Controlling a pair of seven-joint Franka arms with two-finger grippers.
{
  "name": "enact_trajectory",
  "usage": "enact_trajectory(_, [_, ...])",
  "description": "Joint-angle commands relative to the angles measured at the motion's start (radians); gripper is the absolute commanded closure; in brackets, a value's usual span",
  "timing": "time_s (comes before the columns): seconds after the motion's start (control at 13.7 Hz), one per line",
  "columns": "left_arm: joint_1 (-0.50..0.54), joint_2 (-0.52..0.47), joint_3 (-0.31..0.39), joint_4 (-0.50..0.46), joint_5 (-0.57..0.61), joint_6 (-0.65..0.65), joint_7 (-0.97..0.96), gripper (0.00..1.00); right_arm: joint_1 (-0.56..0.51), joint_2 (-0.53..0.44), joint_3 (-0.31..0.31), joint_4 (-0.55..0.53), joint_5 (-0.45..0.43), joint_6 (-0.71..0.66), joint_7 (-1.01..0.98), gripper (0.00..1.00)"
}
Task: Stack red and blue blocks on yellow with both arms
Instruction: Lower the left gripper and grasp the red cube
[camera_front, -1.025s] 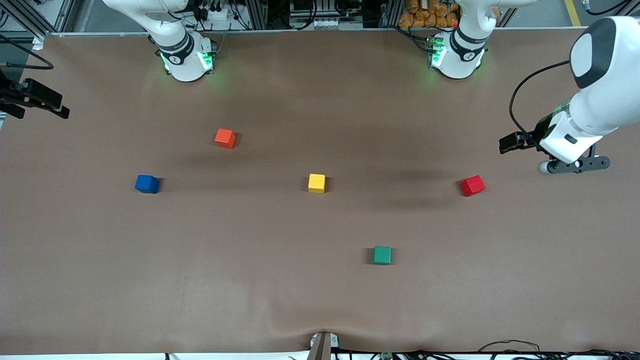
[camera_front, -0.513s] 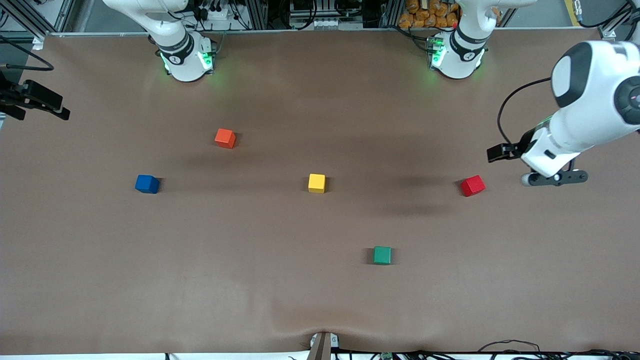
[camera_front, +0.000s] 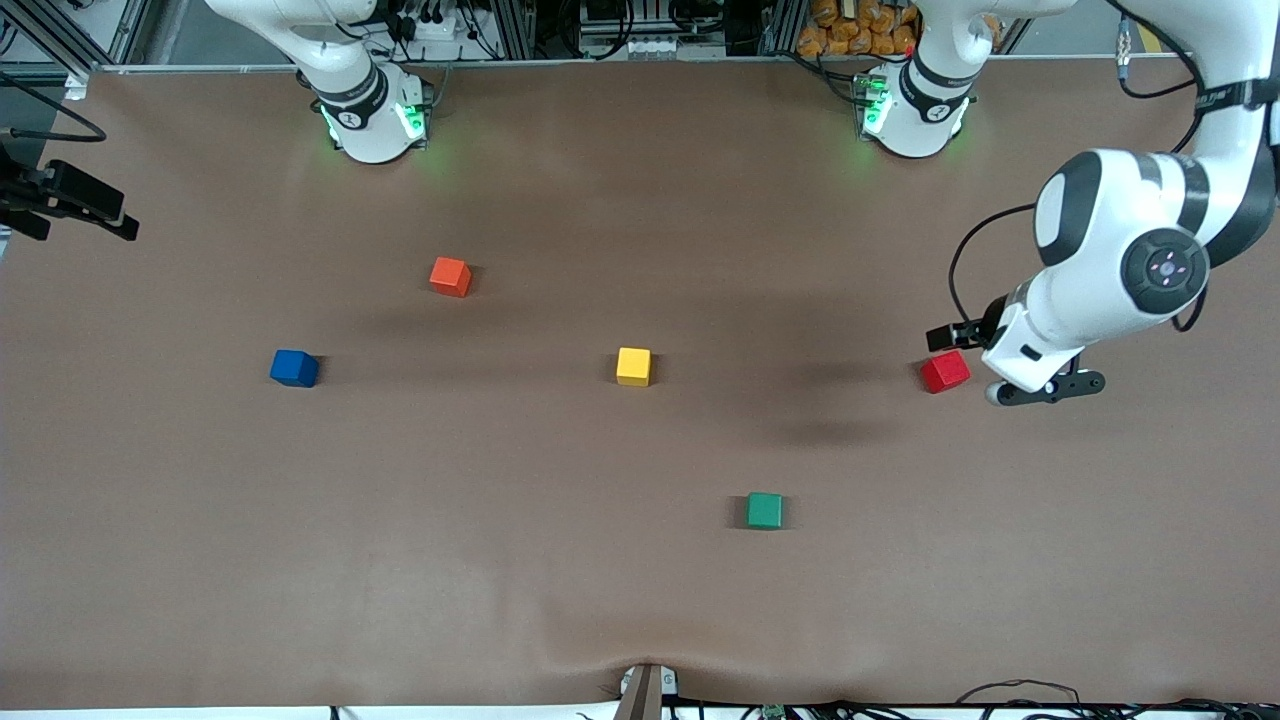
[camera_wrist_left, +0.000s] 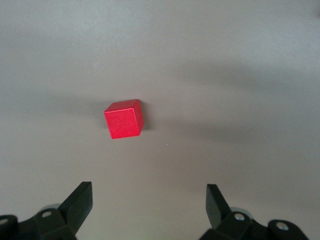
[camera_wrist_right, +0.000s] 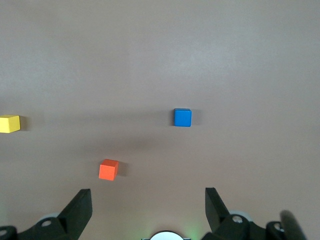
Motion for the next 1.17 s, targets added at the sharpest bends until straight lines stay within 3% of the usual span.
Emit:
enact_trajectory(0.0, [-0.003, 0.02, 0.0, -0.048, 0.008, 0.078, -0.14, 0.0, -0.009, 0.011, 0.001, 0.022, 0.016, -0.006, -0.015, 0.0])
enact_trajectory(0.29, [0.01, 0.093, 0.002, -0.076, 0.009, 0.181, -0.161, 0.0, -0.009, 0.011, 0.0, 0.022, 0.016, -0.006, -0.015, 0.0])
enact_trajectory(0.59, [0.015, 0.097, 0.008, -0.246, 0.014, 0.42, -0.147, 0.0, -0.009, 0.011, 0.0, 0.022, 0.016, -0.006, -0.014, 0.0])
enact_trajectory(1.1, [0.061, 0.097, 0.005, -0.275, 0.117, 0.431, -0.144, 0.0, -0.01, 0.013, -0.002, 0.022, 0.021, -0.006, -0.014, 0.0])
